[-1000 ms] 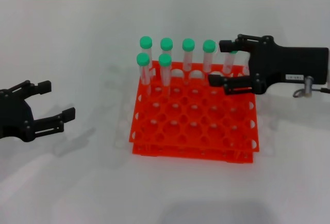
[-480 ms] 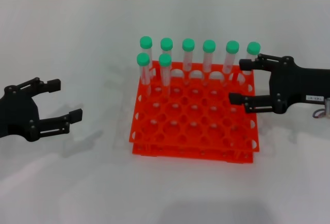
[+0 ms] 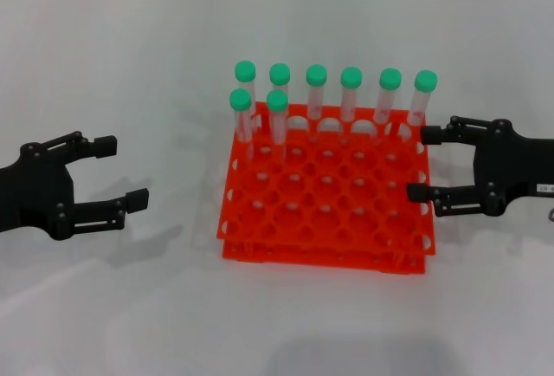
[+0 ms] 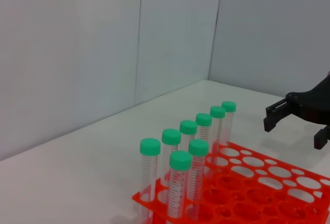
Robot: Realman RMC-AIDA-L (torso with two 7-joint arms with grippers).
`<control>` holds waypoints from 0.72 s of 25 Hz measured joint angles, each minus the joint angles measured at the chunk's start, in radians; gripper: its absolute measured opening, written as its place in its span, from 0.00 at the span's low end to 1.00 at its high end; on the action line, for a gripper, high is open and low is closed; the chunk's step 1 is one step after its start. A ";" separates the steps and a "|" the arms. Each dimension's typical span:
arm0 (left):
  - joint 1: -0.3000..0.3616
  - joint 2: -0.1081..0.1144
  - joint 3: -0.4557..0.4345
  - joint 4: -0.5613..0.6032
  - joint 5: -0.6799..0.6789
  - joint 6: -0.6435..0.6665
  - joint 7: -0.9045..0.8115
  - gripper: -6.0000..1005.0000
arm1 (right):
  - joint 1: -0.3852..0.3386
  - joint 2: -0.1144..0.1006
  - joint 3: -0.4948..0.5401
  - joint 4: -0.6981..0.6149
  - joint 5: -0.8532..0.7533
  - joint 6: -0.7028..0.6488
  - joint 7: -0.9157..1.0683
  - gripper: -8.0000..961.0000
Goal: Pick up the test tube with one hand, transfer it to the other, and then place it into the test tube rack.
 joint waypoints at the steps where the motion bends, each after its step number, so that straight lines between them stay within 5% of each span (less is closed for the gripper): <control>1: -0.002 0.000 0.000 -0.001 0.003 0.000 0.000 0.89 | -0.002 -0.002 0.002 0.003 -0.001 -0.005 -0.003 0.90; 18: -0.032 0.003 0.000 -0.001 0.048 0.028 -0.017 0.89 | -0.019 -0.011 0.034 0.025 -0.038 -0.028 -0.026 0.90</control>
